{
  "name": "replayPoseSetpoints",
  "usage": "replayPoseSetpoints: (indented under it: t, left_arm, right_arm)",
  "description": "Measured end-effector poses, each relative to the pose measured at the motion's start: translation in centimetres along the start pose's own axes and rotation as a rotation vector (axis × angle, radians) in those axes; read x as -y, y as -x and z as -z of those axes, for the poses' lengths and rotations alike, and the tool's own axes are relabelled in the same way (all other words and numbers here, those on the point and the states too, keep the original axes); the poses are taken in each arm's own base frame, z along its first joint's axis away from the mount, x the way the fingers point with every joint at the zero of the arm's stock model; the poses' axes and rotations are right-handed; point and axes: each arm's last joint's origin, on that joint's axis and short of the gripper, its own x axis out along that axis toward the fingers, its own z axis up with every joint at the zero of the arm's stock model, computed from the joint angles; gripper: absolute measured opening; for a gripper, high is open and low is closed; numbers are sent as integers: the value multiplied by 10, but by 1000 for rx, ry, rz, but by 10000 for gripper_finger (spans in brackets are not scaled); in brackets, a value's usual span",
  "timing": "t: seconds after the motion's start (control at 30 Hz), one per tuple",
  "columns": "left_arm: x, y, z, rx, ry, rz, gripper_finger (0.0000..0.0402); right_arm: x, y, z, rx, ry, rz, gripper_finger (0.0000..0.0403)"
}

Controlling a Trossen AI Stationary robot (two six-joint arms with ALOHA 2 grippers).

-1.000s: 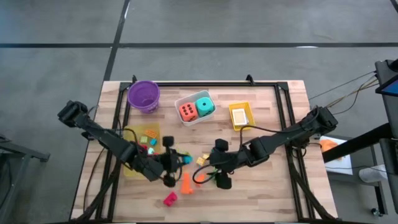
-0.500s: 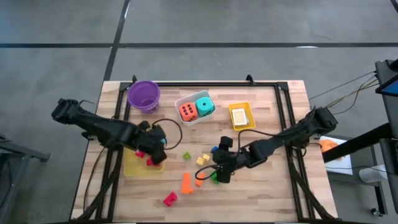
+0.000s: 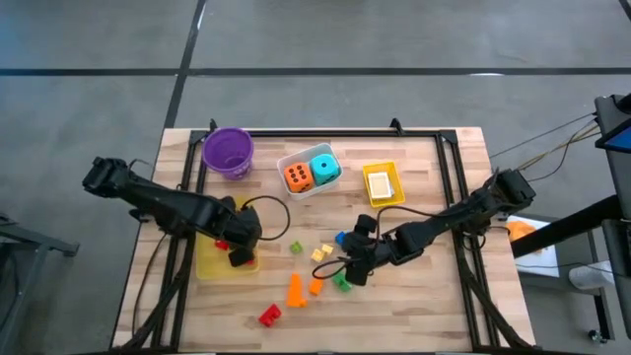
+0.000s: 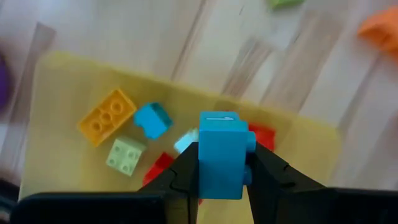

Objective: Pick & Place Toys
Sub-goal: Put the light blue game piece into the light yellow bin

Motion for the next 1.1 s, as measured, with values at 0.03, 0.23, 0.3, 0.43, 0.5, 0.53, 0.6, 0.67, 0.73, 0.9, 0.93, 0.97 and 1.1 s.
replayPoseSetpoints:
  t: [0.03,0.23,0.3,0.43,0.5,0.53,0.6,0.67,0.73,0.9,0.93,0.97,1.1]
  left_arm:
    - [-1,-5,3,-18,-3,-7,84]
    - [-2,-36,14,-60,-6,25,84]
    - [-1,-45,16,-65,-26,52,84]
    - [-2,-61,22,-58,-29,77,84]
    - [-2,-68,24,-51,-27,101,84]
    - [-1,-70,24,-42,-25,118,84]
    - [1,-73,23,-22,-21,157,84]
    - [2,-74,23,-13,-12,172,84]
    - [3,-74,22,-25,-20,189,84]
    - [13,-59,20,-70,-132,282,84]
    - [16,-53,18,-55,-150,296,84]
    - [19,-48,16,-45,-168,303,84]
    - [24,-35,19,-66,-223,290,84]
  right_arm:
    - [-1,1,-3,3,-1,-2,283]
    - [-2,7,-8,-19,14,8,283]
    - [-3,7,-9,-15,12,6,283]
    - [-2,6,-6,-23,17,10,283]
    - [-2,6,-5,-25,18,11,283]
    - [-2,6,-5,-26,19,12,283]
    - [-1,6,-5,-25,18,11,283]
    - [-1,6,-5,-24,18,11,283]
    - [-2,6,-5,-24,17,10,283]
    - [-1,5,-5,-25,18,10,282]
    - [-1,5,-5,-26,18,10,282]
    - [-1,5,-5,-26,18,10,282]
    - [-2,6,-4,-27,20,7,282]
